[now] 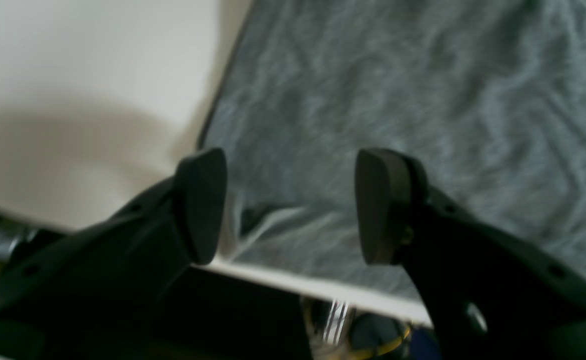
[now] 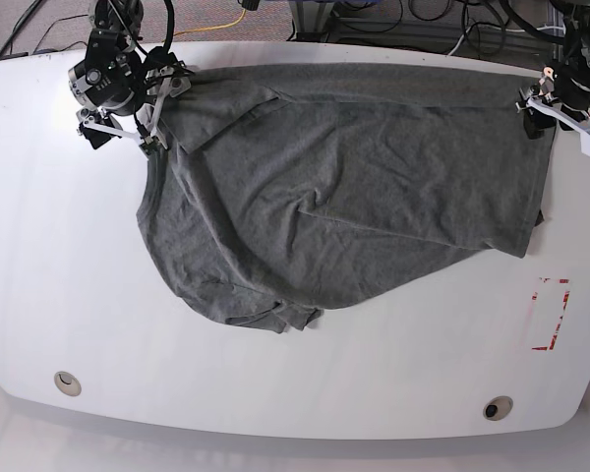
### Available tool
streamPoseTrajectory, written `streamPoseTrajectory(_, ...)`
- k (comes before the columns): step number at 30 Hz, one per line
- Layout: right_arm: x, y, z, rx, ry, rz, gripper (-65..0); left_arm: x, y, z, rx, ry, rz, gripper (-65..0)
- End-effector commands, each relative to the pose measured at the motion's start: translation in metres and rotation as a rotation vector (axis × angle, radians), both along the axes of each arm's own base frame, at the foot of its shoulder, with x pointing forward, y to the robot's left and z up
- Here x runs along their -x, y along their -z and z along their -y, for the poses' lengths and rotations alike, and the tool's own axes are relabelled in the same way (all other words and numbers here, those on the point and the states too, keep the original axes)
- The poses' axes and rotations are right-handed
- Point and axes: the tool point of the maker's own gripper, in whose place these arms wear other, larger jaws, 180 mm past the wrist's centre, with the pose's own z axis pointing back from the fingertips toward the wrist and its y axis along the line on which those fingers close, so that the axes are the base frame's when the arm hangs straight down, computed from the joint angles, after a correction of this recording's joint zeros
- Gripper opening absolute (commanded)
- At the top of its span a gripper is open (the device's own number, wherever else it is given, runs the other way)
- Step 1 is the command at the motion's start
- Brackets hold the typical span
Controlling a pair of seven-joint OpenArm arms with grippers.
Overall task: Layout the t-shirt on the table in an organized manner, then fold the t-shirt properly
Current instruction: 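Open both grippers and release the shirt edge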
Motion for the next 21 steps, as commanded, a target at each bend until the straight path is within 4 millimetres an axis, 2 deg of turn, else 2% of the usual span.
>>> streamPoseTrajectory(1, -0.010, -0.010, 0.007, 0.024, -0.005, 0.038, -2.4, -0.004, -0.007, -0.004, -0.012, 0.003, 0.011, -26.8)
streamPoseTrajectory(7, -0.020, -0.015, 0.009, 0.029, -0.004, 0.064, -2.4, -0.005, -0.016, -0.018, -0.033, -0.033, 0.034, -26.8)
streamPoseTrajectory(15, -0.040, -0.029, 0.022, 0.071, -0.015, 0.112, -2.4, -0.035, -0.042, -0.030, -0.068, -0.034, 0.129, -27.1)
streamPoseTrajectory(21, -0.062, -0.044, 0.024, 0.076, -0.013, 0.175, -2.4, -0.069, -0.069, -0.031, -0.073, -0.034, 0.248, -27.1)
